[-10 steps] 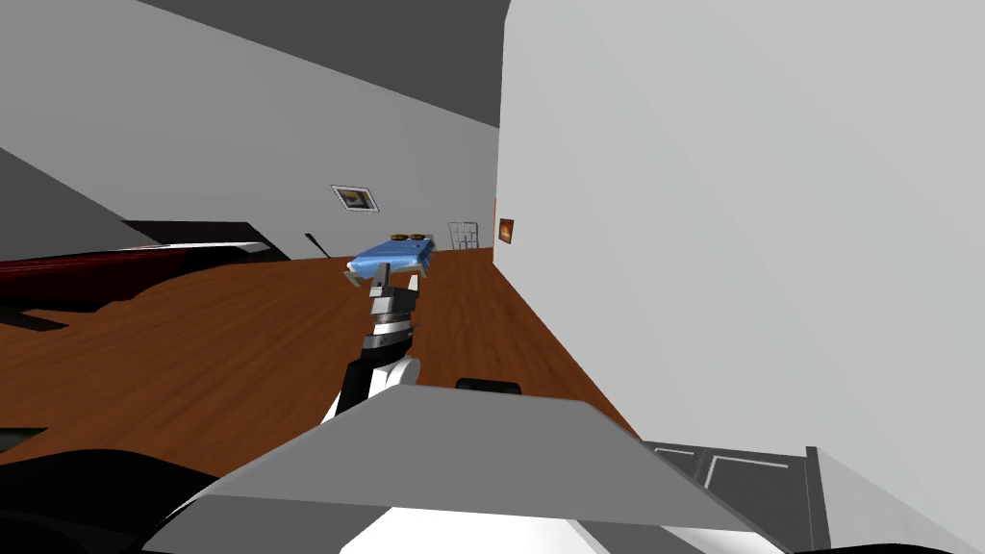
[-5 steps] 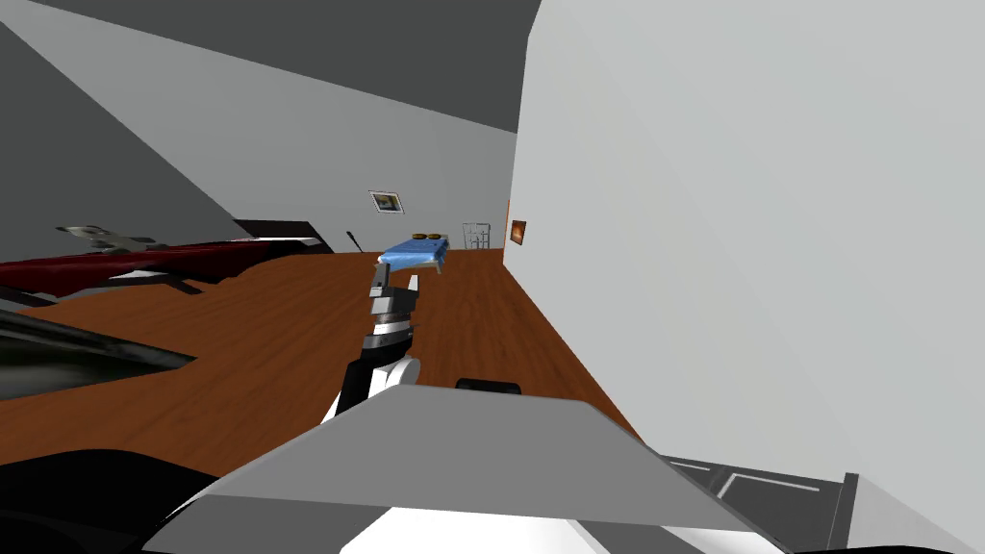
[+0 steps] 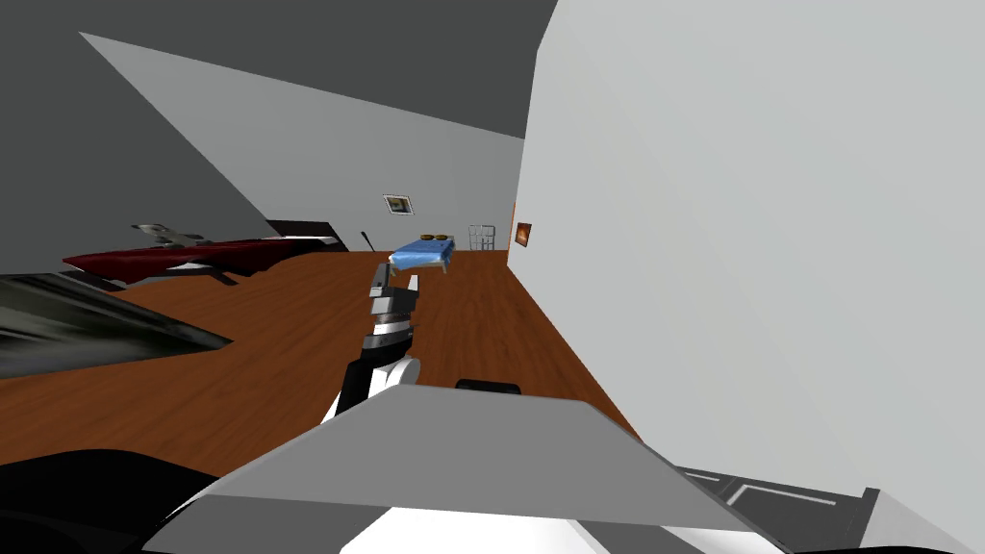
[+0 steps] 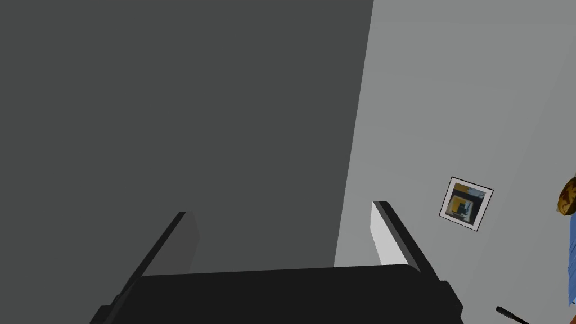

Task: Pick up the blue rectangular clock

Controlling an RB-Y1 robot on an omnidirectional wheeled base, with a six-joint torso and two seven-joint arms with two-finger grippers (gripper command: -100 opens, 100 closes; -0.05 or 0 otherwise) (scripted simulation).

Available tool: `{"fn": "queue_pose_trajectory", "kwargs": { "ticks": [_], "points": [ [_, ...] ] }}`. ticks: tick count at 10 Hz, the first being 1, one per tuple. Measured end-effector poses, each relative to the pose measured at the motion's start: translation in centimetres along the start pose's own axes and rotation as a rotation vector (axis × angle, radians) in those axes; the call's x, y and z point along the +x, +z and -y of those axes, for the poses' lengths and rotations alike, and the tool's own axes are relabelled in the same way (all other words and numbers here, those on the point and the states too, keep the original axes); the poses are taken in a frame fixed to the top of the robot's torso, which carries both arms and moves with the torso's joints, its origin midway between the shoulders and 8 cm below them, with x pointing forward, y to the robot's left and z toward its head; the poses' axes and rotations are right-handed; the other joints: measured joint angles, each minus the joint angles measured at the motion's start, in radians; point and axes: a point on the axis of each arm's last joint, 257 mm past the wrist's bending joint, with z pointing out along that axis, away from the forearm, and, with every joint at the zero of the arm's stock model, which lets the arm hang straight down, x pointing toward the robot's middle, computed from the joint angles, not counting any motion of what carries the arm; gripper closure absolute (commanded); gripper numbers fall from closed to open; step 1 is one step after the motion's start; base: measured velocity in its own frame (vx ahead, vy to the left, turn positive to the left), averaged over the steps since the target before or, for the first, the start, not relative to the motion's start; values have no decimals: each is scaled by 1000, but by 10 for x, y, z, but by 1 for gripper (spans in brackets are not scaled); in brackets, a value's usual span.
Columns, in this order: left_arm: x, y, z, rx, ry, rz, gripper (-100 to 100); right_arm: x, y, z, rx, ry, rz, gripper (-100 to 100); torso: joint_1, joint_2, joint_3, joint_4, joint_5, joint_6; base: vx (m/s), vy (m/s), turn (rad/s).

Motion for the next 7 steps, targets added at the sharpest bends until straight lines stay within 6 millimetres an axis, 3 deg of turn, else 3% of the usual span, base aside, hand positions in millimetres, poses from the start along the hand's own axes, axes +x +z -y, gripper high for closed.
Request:
{"fn": "queue_pose_trajectory", "kwargs": {
  "ticks": [1,2,3,4,6,7],
  "points": [
    [0,0,0,0,0,0,0,0,0,0,0,0,0,100,0,0,0,0,0,0,0,0,0],
    [0,0,0,0,0,0,0,0,0,0,0,0,0,0,0,-1,0,0,0,0,0,0,0],
    [0,0,0,0,0,0,0,0,0,0,0,0,0,100,0,-1,0,0,0,0,73,-26,-244],
    [0,0,0,0,0,0,0,-1,0,0,-3,-9,1,100,-1,-3,-2,-1,0,3,195,-38,-310],
    [0,0,0,0,1,0,0,-1,-3,4,-14,-67,-2,100,-3,-16,-9,-3,-1,2,306,-73,-384],
    [0,0,0,0,1,0,0,0,-5,7,-20,-99,-7,100,-5,-19,-11,-4,-1,0,165,-39,-92]
  ]
}}
